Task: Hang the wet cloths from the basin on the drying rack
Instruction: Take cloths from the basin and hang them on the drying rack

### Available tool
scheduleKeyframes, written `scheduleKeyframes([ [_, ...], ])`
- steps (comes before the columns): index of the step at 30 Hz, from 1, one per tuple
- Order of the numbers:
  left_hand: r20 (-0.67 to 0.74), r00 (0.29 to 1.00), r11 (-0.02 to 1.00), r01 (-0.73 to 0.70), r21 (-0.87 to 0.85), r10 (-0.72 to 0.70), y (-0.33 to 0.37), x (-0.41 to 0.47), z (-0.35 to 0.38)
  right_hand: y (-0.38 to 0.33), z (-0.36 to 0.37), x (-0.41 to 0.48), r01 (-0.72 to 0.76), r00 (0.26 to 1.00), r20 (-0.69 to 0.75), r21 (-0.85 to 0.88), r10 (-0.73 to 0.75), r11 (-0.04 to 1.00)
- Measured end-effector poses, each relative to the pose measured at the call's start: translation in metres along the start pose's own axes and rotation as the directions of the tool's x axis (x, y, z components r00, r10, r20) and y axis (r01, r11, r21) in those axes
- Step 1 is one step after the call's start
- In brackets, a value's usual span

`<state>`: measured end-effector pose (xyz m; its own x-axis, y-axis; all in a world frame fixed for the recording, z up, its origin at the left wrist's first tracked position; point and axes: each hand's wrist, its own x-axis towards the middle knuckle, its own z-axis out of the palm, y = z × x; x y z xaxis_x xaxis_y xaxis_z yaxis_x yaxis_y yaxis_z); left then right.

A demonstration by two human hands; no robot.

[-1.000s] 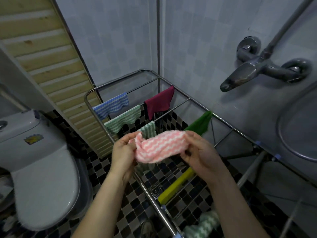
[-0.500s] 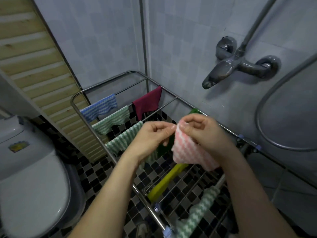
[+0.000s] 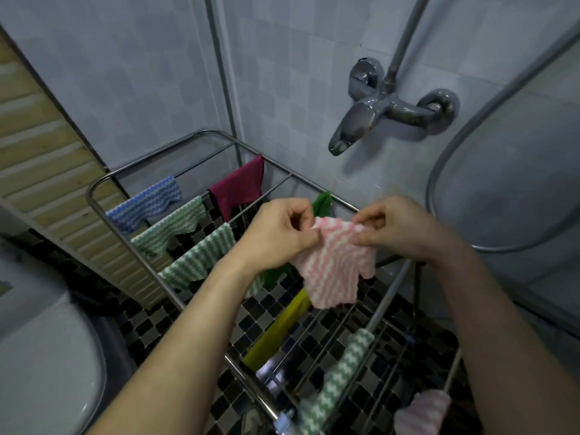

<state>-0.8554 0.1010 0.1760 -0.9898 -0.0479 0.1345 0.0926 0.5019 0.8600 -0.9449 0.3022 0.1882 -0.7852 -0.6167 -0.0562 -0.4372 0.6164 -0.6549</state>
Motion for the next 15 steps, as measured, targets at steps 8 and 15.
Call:
scheduleKeyframes([
  [8,0.031,0.993,0.991,0.110,0.081,-0.112,-0.008,0.006,0.020,0.044,-0.007,-0.011,-0.161,0.974,-0.052,0.536,0.222,0.829],
  [15,0.114,0.965,0.943,0.254,-0.213,-0.234,-0.018,-0.010,0.050,0.083,-0.002,-0.014,-0.211,0.958,-0.052,0.537,0.282,0.816],
])
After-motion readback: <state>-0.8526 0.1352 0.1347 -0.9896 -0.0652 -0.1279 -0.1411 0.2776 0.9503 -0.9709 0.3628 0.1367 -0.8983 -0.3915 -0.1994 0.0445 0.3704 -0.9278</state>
